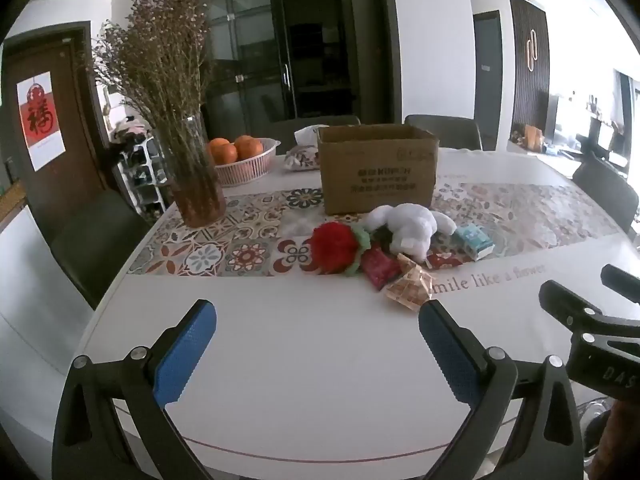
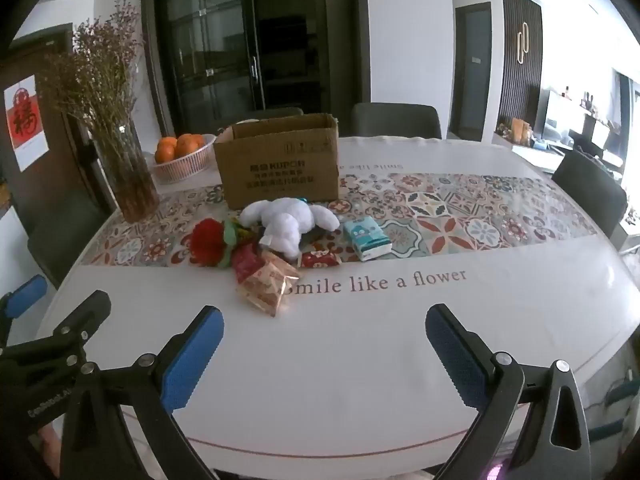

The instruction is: Organize soft objects

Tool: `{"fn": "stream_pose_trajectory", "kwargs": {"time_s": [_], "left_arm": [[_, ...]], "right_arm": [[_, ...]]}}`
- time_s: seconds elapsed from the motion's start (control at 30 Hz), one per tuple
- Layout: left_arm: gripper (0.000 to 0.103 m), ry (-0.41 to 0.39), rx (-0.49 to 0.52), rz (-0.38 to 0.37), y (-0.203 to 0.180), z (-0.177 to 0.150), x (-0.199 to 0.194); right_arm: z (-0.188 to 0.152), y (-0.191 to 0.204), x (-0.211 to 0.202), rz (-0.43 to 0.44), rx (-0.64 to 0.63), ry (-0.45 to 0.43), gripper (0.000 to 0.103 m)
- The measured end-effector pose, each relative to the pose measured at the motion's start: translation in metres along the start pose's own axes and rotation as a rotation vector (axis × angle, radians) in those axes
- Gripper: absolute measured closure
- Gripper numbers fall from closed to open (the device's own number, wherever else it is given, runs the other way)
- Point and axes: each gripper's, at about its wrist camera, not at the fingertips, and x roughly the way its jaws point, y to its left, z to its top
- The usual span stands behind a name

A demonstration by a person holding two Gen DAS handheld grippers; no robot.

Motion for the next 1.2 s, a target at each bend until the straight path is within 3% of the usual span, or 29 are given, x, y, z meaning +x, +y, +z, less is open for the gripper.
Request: {"fn": "stream_pose_trajectory", "kwargs": {"time_s": [1.2], "left_arm": [[0.000, -0.034, -0.016, 0.017, 0.0043, -0.0001, -0.0055]], "right_arm": [[0.0020, 0.0051, 0.0003, -0.013, -0.023, 0.012, 0.001]]}}
